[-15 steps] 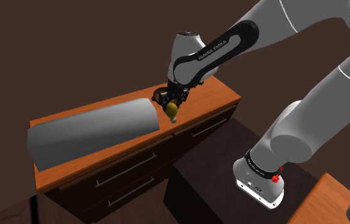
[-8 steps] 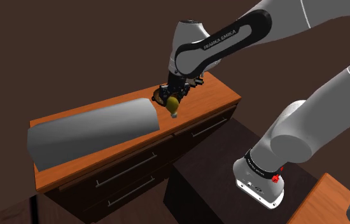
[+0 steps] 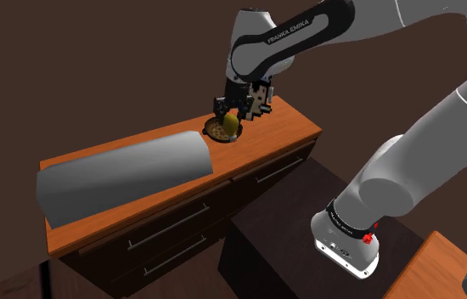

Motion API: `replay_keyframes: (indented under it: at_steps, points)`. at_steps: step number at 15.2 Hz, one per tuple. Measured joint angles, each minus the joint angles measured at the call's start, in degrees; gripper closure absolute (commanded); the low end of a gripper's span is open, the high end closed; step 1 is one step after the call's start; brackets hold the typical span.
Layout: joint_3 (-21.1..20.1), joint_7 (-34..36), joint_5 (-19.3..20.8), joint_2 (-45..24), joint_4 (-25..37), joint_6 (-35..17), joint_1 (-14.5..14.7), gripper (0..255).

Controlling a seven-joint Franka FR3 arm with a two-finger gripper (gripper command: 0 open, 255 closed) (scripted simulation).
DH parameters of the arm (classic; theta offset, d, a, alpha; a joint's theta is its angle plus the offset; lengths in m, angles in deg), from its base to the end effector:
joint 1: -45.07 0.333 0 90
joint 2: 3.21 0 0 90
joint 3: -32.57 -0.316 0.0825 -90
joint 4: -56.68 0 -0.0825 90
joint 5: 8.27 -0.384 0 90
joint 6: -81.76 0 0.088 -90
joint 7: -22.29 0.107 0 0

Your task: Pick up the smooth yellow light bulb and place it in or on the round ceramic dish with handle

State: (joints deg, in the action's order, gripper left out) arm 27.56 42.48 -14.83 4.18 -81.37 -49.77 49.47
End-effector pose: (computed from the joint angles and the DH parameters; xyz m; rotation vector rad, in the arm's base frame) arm 0.4691 0.0803 0.3636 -3.0385 0.4036 0.0070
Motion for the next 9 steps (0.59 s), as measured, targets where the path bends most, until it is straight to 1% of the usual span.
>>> replay_keyframes:
  at_steps: [9]
  points:
    - [4.54, -7.71, 1.26, -13.1, 18.6, 6.15, -4.47, 255]
